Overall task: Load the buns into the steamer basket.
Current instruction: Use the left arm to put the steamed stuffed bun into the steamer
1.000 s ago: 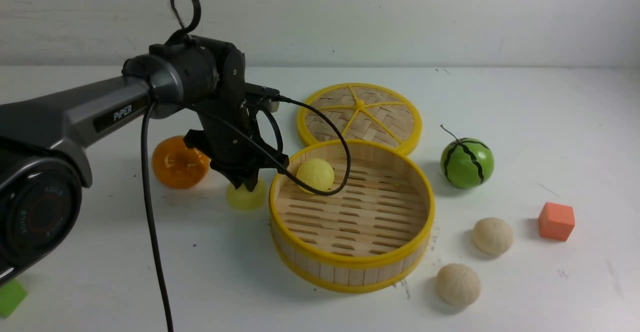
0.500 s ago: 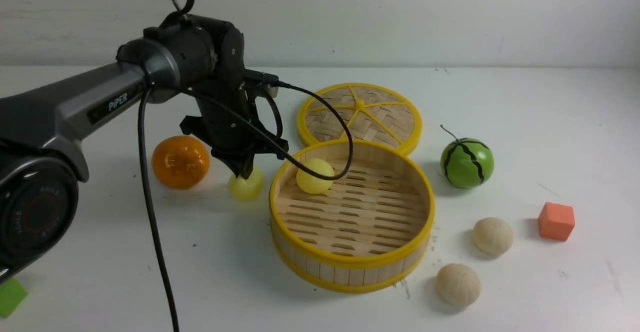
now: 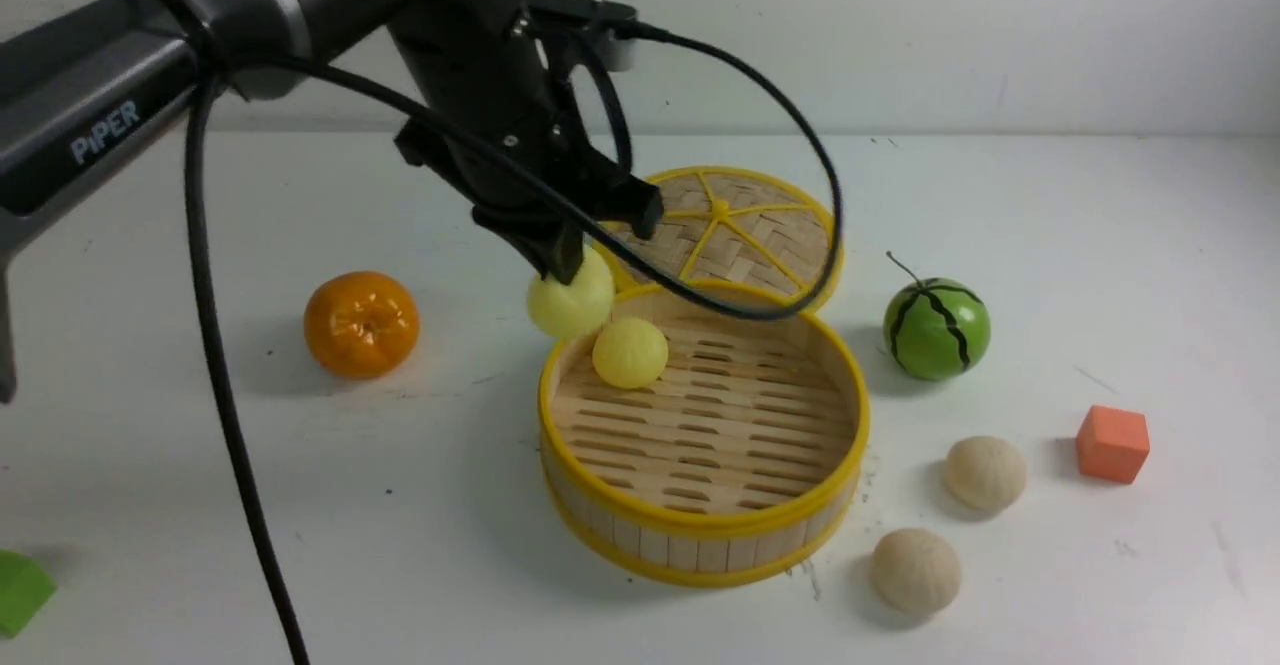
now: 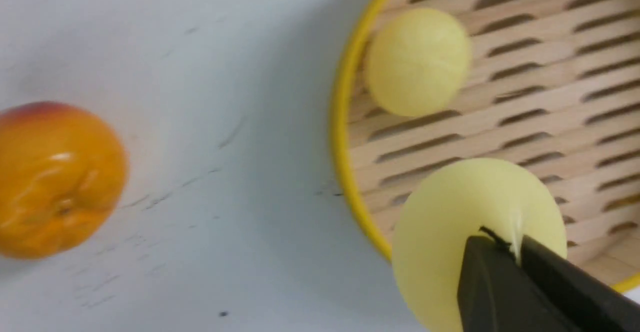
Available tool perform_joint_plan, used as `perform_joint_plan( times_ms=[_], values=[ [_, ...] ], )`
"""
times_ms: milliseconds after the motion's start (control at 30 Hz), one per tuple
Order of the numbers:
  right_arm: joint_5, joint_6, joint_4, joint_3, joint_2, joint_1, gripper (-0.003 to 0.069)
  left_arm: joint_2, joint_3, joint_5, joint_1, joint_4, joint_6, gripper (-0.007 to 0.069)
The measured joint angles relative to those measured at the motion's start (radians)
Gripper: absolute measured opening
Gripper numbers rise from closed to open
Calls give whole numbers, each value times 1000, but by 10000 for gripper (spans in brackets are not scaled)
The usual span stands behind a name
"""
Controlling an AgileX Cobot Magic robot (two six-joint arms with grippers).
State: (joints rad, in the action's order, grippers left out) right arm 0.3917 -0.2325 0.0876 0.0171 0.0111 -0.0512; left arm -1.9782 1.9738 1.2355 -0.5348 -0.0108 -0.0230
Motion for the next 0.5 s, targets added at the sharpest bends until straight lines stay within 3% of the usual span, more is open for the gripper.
perform_joint_plan(
  times_ms=[133,500],
  values=[
    [0,0,0,0,0,0,241,-66,-4,0,-94,-1,0,-13],
    [0,0,0,0,0,0,241,-201,-9,-4,-101,23,23,6]
  ],
)
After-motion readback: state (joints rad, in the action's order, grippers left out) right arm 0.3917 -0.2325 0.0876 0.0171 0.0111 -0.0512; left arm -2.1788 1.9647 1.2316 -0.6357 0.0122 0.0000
